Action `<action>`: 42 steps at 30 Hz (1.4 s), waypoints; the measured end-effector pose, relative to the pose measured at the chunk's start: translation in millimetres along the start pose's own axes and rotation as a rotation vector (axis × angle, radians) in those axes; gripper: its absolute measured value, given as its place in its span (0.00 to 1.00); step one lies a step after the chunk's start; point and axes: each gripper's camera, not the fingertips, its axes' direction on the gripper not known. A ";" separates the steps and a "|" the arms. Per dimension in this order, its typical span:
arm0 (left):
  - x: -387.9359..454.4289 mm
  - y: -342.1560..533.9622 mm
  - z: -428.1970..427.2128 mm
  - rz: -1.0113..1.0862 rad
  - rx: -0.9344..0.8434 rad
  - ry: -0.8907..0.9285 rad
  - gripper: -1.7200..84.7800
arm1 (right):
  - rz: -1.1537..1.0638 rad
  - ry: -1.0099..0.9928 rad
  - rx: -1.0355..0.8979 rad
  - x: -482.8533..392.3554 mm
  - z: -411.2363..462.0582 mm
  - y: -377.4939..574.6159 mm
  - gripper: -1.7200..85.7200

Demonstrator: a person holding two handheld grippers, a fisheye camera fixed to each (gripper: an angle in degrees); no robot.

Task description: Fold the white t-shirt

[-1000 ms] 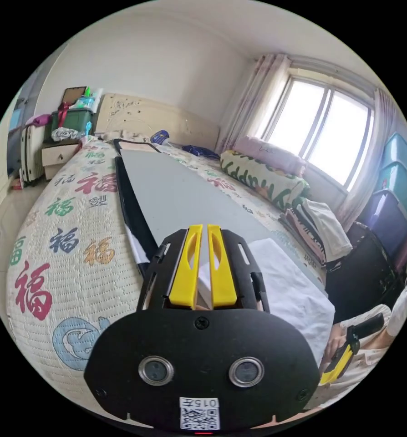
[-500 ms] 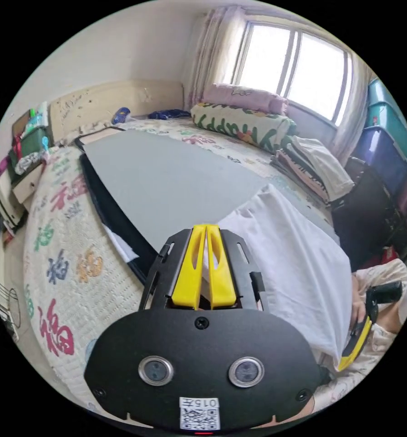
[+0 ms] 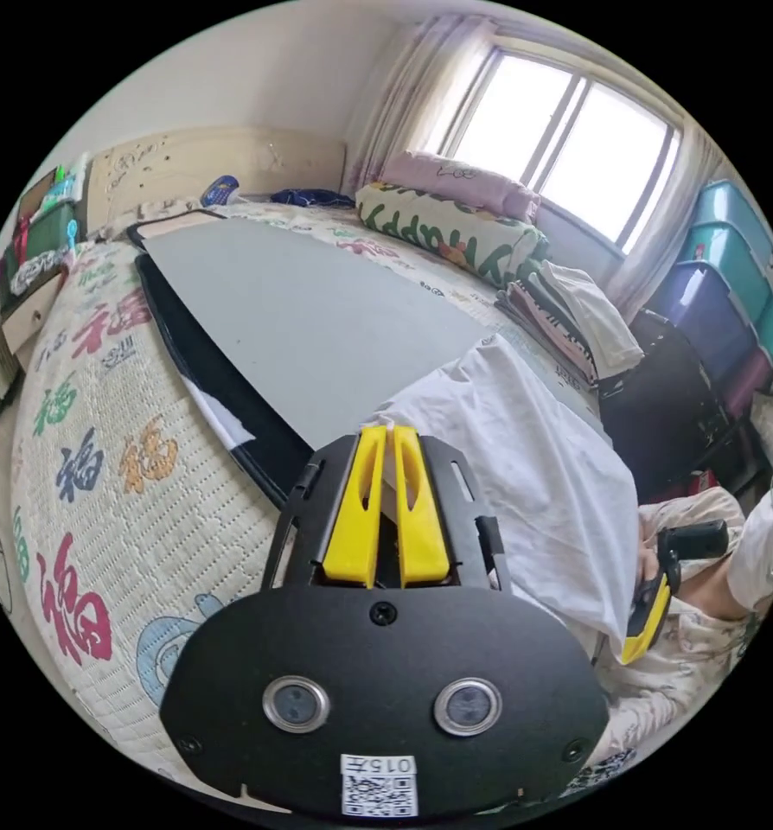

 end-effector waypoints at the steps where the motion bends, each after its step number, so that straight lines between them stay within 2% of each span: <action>1: 11.1 -2.7 -5.4 0.011 0.037 -0.038 0.04 | 0.006 -0.010 0.001 0.8 1.0 -0.8 0.02; 6: 47.9 -13.5 -6.6 0.023 0.113 -0.194 0.03 | 0.101 -0.067 -0.003 18.7 19.5 -10.1 0.02; 8: 65.0 -20.8 12.4 0.053 0.050 -0.288 0.03 | 0.165 -0.091 -0.067 27.5 42.0 -15.2 0.03; 11: 84.7 -29.4 38.3 0.099 -0.038 -0.363 0.03 | 0.136 -0.087 -0.114 19.4 54.9 -24.8 0.05; 16: 89.8 -37.9 42.4 0.072 -0.040 -0.341 0.03 | -0.014 -0.159 -0.078 5.8 20.8 -48.4 0.10; 18: 89.4 -41.2 41.4 0.059 -0.034 -0.323 0.03 | -0.015 -0.128 -0.053 12.8 -10.4 -55.9 0.10; 21: 92.3 -49.0 38.5 0.048 -0.031 -0.314 0.03 | 0.020 0.010 -0.034 36.8 -64.8 -60.4 0.10; 23: 95.9 -55.4 36.1 0.046 -0.030 -0.313 0.03 | 0.079 0.156 -0.129 53.2 -85.6 -58.7 0.10; 32: 97.7 -78.8 18.3 0.021 -0.018 -0.298 0.04 | -0.076 0.277 -0.391 8.5 -54.7 -94.1 0.13; 42: 93.1 -108.3 -9.9 0.031 -0.018 -0.302 0.03 | -0.055 0.202 -0.430 -8.1 -59.0 -177.3 0.03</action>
